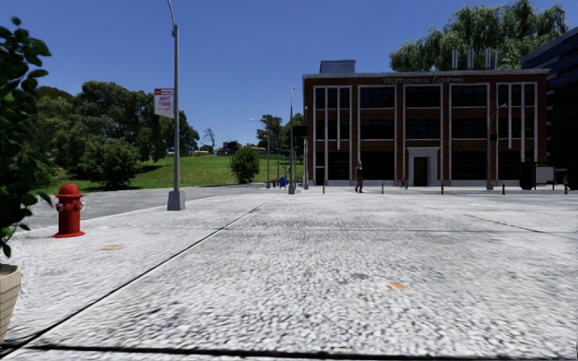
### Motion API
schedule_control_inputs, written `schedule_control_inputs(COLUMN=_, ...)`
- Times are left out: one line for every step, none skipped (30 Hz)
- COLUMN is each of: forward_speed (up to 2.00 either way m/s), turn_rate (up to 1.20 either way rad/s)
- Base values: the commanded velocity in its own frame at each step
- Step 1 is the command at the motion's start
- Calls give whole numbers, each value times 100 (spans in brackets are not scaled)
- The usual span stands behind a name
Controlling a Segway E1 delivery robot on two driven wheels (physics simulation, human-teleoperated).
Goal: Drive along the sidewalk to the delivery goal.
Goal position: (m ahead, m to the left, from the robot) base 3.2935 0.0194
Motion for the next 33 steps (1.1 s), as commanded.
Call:
schedule_control_inputs(forward_speed=200, turn_rate=0)
schedule_control_inputs(forward_speed=200, turn_rate=0)
schedule_control_inputs(forward_speed=200, turn_rate=0)
schedule_control_inputs(forward_speed=200, turn_rate=0)
schedule_control_inputs(forward_speed=200, turn_rate=0)
schedule_control_inputs(forward_speed=200, turn_rate=0)
schedule_control_inputs(forward_speed=200, turn_rate=0)
schedule_control_inputs(forward_speed=200, turn_rate=0)
schedule_control_inputs(forward_speed=200, turn_rate=0)
schedule_control_inputs(forward_speed=200, turn_rate=0)
schedule_control_inputs(forward_speed=200, turn_rate=0)
schedule_control_inputs(forward_speed=200, turn_rate=0)
schedule_control_inputs(forward_speed=200, turn_rate=0)
schedule_control_inputs(forward_speed=200, turn_rate=0)
schedule_control_inputs(forward_speed=200, turn_rate=0)
schedule_control_inputs(forward_speed=200, turn_rate=0)
schedule_control_inputs(forward_speed=200, turn_rate=0)
schedule_control_inputs(forward_speed=200, turn_rate=0)
schedule_control_inputs(forward_speed=200, turn_rate=0)
schedule_control_inputs(forward_speed=200, turn_rate=0)
schedule_control_inputs(forward_speed=200, turn_rate=0)
schedule_control_inputs(forward_speed=200, turn_rate=0)
schedule_control_inputs(forward_speed=200, turn_rate=0)
schedule_control_inputs(forward_speed=200, turn_rate=0)
schedule_control_inputs(forward_speed=196, turn_rate=0)
schedule_control_inputs(forward_speed=170, turn_rate=0)
schedule_control_inputs(forward_speed=170, turn_rate=0)
schedule_control_inputs(forward_speed=155, turn_rate=0)
schedule_control_inputs(forward_speed=137, turn_rate=0)
schedule_control_inputs(forward_speed=129, turn_rate=0)
schedule_control_inputs(forward_speed=127, turn_rate=0)
schedule_control_inputs(forward_speed=127, turn_rate=0)
schedule_control_inputs(forward_speed=127, turn_rate=0)
